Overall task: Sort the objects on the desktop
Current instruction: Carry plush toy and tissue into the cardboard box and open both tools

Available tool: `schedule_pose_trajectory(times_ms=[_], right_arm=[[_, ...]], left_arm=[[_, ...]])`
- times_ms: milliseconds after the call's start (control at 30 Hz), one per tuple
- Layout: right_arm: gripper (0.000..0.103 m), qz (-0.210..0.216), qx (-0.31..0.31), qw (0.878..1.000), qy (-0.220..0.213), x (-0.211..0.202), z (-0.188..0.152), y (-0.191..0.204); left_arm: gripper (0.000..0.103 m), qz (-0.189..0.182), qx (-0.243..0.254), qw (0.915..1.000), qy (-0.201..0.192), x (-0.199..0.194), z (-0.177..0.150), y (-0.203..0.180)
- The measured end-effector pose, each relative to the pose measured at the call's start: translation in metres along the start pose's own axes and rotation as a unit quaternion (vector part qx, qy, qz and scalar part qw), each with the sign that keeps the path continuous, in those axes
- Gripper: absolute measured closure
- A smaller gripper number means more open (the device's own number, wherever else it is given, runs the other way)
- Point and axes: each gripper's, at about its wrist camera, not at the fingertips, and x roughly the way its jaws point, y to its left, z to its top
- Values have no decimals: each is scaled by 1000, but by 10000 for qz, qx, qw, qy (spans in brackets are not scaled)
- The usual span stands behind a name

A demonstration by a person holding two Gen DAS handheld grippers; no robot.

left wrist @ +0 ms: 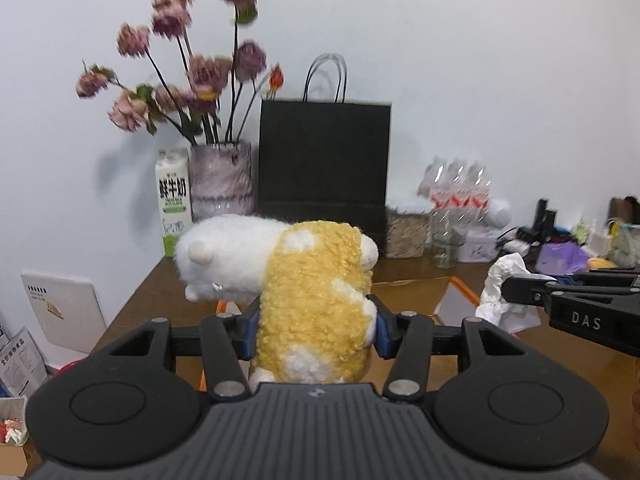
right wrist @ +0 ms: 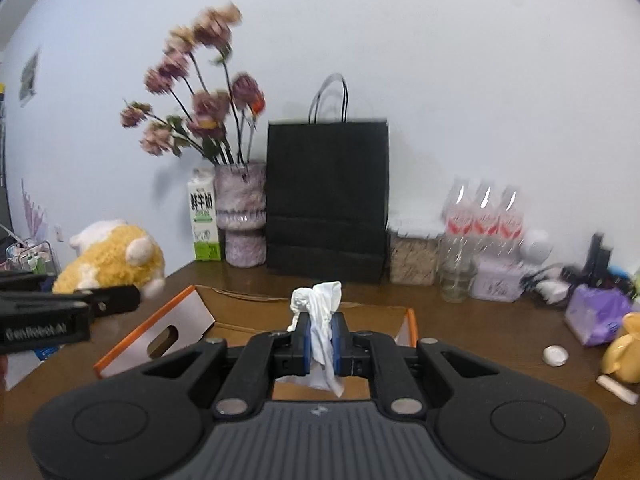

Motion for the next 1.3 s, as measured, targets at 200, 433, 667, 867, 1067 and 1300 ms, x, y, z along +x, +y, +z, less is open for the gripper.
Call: schedule_pose_trajectory(times_ms=[200,433,667,867,1067,1300], right_arm=[[94,-232,-66,9973,688,81,15,2],[94,-421,-57,9890,1417,149,2,-2],[94,-427,-142,9809,1890,184,-7,-5],[90,-410,-182,9715,2326,203,-16,-4],[36,-430,-319,9707,2344,203,-18,2],[10,-507,-230,9749,2158,185,-11,-7]], left_arm=[[51,-32,-98,9969,782,70,11,5],[51,122,-16,9893,1454,130,-4,7],[50,102,-68,9810,1937,160,-13,14],[49,73,-6,9753,2208,175,-18,12],[14,399,187,9796,1958,166,-13,6],[0,636,25,9827,1741,155,-6,16]])
